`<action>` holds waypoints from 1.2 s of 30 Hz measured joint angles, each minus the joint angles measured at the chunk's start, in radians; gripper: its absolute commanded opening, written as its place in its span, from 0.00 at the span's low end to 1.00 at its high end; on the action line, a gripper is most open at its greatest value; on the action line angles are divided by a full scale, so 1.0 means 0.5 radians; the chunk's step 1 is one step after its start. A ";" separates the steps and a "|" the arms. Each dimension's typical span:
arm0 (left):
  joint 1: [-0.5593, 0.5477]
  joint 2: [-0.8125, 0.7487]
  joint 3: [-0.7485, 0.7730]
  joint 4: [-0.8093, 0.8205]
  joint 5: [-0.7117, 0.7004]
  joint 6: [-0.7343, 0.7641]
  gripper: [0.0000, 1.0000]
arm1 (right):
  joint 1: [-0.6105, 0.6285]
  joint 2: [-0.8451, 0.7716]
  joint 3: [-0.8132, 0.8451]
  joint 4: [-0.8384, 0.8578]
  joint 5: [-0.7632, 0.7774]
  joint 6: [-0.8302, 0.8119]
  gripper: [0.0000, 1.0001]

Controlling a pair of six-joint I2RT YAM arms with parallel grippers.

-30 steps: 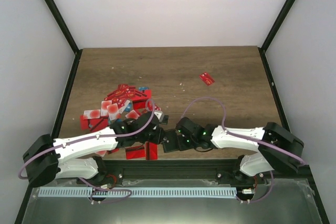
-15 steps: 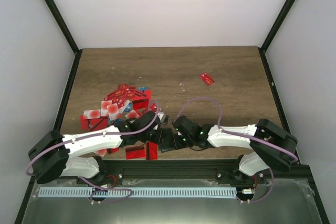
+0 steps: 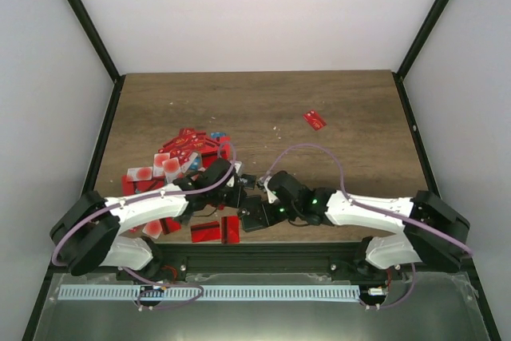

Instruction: Put the credit cards into the card holder

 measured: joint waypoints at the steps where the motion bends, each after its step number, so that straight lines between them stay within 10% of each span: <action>1: 0.001 0.021 -0.002 0.010 0.015 0.007 0.14 | 0.000 0.024 0.014 0.003 -0.008 -0.004 0.31; 23: 0.002 0.102 -0.055 0.077 0.053 0.047 0.14 | -0.114 0.478 0.182 0.218 -0.179 -0.031 0.22; 36: 0.002 0.102 -0.058 0.082 0.058 0.048 0.13 | -0.125 0.555 0.227 0.264 -0.224 -0.029 0.01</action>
